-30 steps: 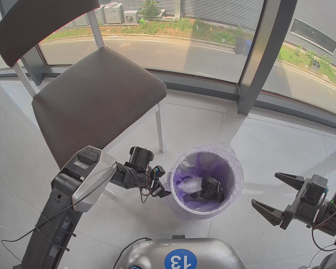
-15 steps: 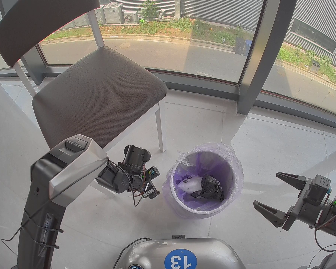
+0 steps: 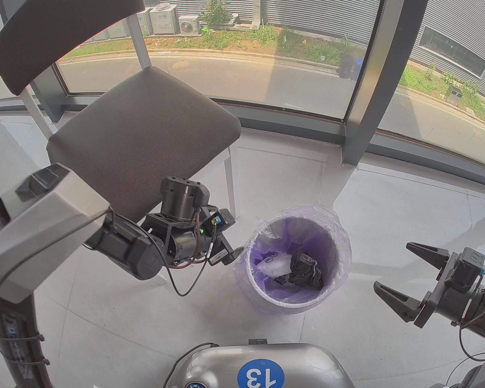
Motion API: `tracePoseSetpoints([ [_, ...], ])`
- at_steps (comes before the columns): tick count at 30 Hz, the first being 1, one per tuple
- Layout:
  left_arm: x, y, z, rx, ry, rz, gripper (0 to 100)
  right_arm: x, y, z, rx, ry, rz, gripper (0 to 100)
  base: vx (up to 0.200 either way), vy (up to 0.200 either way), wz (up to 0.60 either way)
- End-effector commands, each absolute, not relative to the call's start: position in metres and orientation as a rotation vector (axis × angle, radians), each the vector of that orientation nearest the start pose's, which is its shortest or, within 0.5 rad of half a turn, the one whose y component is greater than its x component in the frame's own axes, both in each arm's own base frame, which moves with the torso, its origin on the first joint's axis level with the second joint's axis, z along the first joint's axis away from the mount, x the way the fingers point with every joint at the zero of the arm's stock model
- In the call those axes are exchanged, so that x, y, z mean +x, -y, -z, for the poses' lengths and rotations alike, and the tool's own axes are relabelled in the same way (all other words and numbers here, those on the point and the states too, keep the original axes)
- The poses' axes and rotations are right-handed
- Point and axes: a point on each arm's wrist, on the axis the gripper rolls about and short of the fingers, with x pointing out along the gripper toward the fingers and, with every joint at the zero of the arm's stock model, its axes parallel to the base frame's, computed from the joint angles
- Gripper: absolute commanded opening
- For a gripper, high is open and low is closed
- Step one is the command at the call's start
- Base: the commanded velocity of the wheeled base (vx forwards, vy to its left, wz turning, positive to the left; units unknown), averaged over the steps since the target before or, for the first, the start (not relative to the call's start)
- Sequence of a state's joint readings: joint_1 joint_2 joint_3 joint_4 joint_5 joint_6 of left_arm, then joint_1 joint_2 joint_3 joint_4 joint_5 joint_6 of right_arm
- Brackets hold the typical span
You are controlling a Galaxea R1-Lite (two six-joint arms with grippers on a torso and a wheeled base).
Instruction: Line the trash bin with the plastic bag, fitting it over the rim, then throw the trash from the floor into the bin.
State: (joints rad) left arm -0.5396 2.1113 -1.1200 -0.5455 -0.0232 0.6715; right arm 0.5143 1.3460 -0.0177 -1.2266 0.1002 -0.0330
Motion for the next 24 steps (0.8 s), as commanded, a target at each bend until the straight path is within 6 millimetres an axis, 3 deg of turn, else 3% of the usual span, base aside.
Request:
tracePoseSetpoints([
  [1,0.298,0.223,-0.212,0.529,0.080,0.716,100,0.129,-0.071,-0.128,-0.049,-0.099,-0.572,100,0.000,0.000,0.00],
  [4,0.281,0.221,-0.249,0.378,0.144,0.717,100,0.132,-0.067,-0.131,-0.040,-0.084,-0.507,100,0.000,0.000,0.00],
  [10,0.284,0.196,-0.275,0.257,0.206,0.619,100,0.153,-0.062,-0.154,-0.003,0.007,-0.344,100,0.000,0.000,0.00],
  [13,0.292,0.162,-0.296,0.215,0.278,0.432,100,0.176,-0.056,-0.183,0.027,0.111,-0.196,100,0.000,0.000,0.00],
  [18,0.288,0.106,-0.324,0.202,0.295,0.156,100,0.215,-0.029,-0.213,0.038,0.188,0.024,100,0.000,0.000,0.00],
  [23,0.265,0.066,-0.347,0.216,0.276,0.003,100,0.243,-0.013,-0.251,0.050,0.323,0.108,100,0.000,0.000,0.00],
  [24,0.265,0.066,-0.347,0.216,0.276,0.003,100,0.243,-0.013,-0.251,0.050,0.323,0.108,100,0.000,0.000,0.00],
])
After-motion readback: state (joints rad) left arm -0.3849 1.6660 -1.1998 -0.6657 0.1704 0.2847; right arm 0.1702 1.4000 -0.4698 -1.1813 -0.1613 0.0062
